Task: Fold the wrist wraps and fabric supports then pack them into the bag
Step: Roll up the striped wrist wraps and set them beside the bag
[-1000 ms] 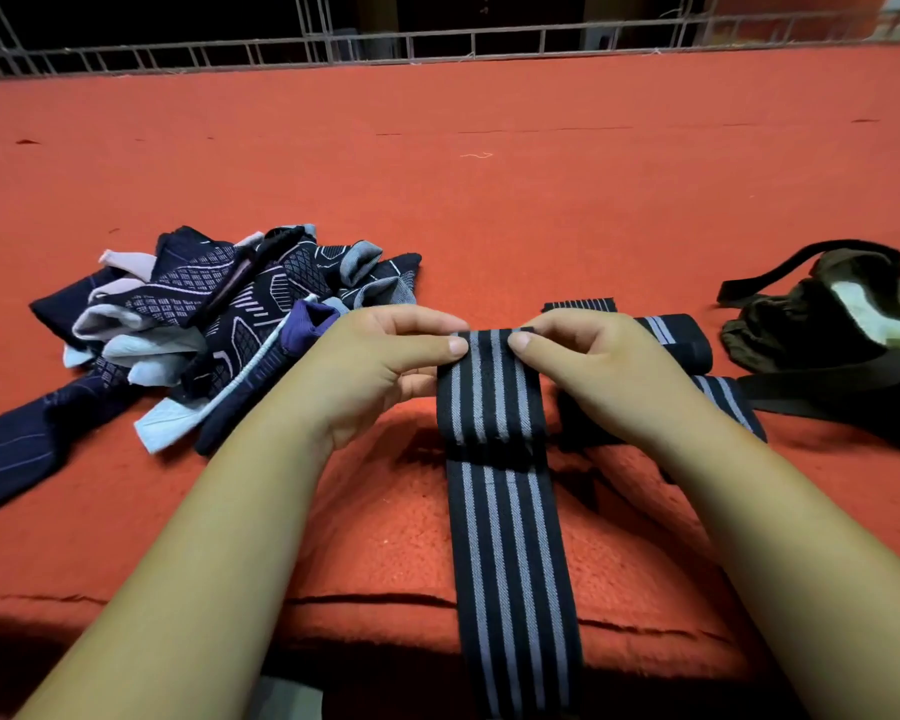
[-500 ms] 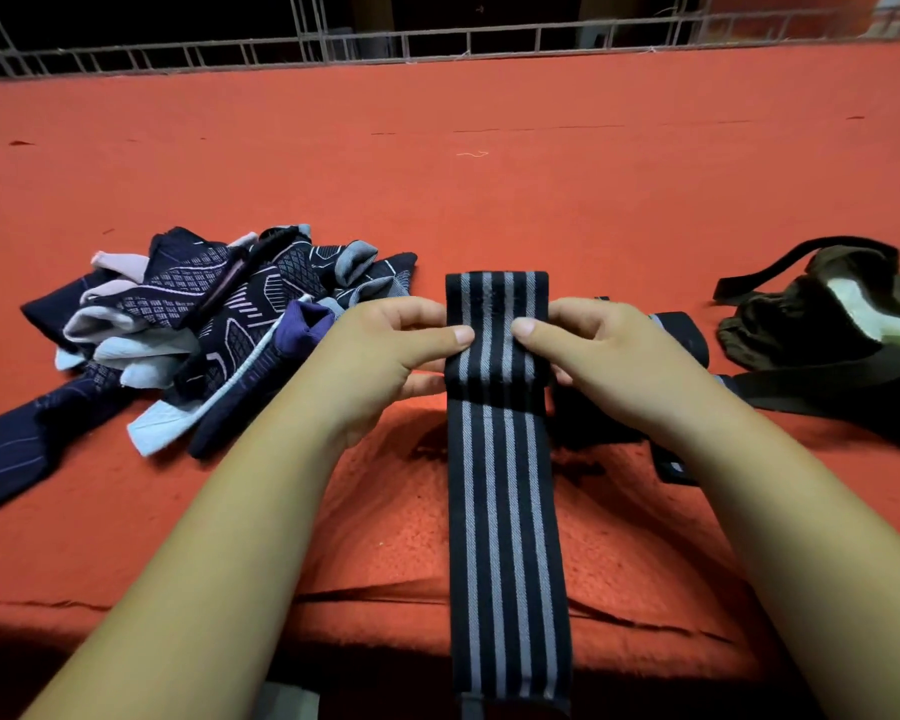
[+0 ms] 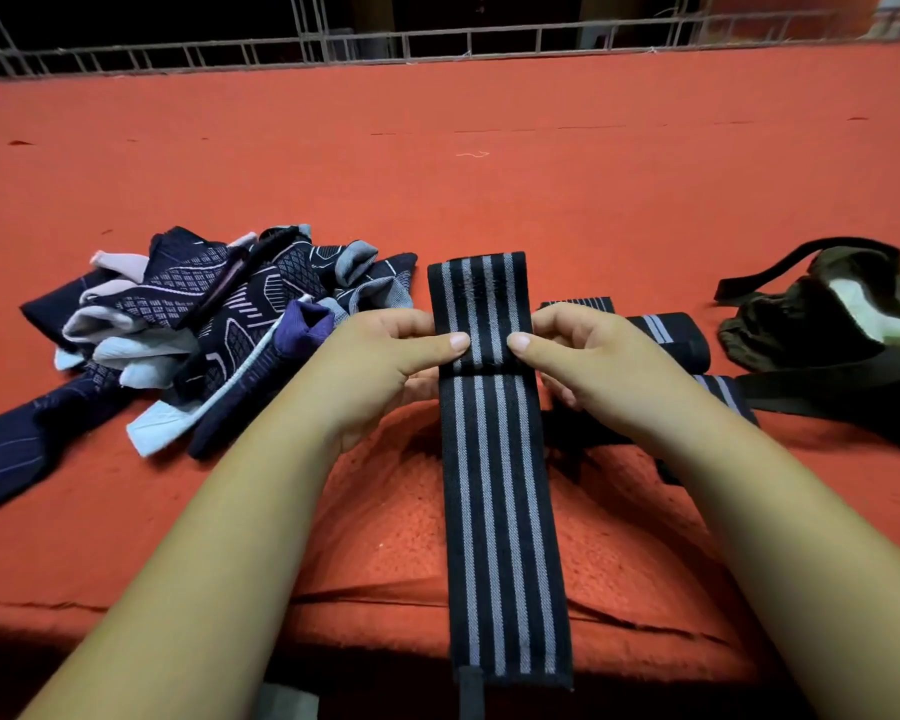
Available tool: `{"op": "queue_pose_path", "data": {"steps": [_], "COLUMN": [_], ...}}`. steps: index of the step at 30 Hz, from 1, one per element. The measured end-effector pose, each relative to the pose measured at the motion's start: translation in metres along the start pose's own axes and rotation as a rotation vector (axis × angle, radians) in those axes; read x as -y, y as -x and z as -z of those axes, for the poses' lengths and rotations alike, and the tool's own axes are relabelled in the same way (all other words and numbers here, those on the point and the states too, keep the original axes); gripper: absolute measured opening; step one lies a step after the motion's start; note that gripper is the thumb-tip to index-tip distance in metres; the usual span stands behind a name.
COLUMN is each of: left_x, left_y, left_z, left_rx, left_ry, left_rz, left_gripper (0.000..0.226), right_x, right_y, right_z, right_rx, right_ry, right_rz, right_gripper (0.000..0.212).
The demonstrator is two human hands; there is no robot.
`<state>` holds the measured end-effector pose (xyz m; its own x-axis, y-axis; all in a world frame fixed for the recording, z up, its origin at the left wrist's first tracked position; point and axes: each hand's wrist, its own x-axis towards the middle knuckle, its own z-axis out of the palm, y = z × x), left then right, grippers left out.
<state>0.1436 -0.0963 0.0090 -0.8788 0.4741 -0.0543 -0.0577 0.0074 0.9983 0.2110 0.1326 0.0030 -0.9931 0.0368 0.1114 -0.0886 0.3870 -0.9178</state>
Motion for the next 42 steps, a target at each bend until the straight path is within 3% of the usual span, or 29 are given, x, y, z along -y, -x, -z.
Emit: {"op": "queue_pose_path", "data": {"steps": [3, 9, 16, 25, 28, 32, 35, 37, 42], "left_x": [0.002, -0.004, -0.002, 0.000, -0.002, -0.005, -0.006, -0.007, -0.001], "left_y": [-0.003, 0.001, -0.003, -0.006, -0.003, -0.002, -0.001, -0.002, 0.000], "left_z": [-0.001, 0.002, 0.006, 0.009, 0.008, 0.007, 0.007, 0.006, 0.005], "left_rx": [-0.020, 0.067, -0.108, -0.080, -0.032, -0.020, -0.028, -0.004, 0.053], "left_ry": [-0.011, 0.010, -0.097, 0.052, 0.100, 0.126, 0.166, 0.197, 0.018], "left_rz": [-0.039, -0.021, -0.097, -0.166, -0.155, -0.118, -0.111, -0.105, -0.069], "left_gripper": [0.025, 0.031, 0.027, 0.029, 0.031, 0.034, 0.040, 0.032, 0.031], "right_x": [0.001, 0.001, 0.006, 0.010, 0.014, 0.011, 0.006, 0.006, 0.002], "right_y": [0.000, -0.001, 0.000, -0.006, -0.005, -0.007, -0.008, -0.007, -0.007], "right_z": [0.001, -0.001, -0.002, 0.001, 0.002, 0.001, 0.002, 0.003, -0.002], "right_rx": [0.082, 0.046, 0.078, 0.126, 0.133, 0.080, 0.069, 0.043, -0.035], "right_ry": [-0.041, -0.104, -0.239, -0.634, -0.607, -0.588, -0.545, -0.491, -0.405], "right_rz": [-0.012, -0.019, -0.081, -0.158, -0.173, -0.128, -0.092, -0.043, 0.026], "right_gripper": [0.019, 0.021, 0.032, 0.034, 0.049, 0.026, 0.038, 0.042, 0.041]}}
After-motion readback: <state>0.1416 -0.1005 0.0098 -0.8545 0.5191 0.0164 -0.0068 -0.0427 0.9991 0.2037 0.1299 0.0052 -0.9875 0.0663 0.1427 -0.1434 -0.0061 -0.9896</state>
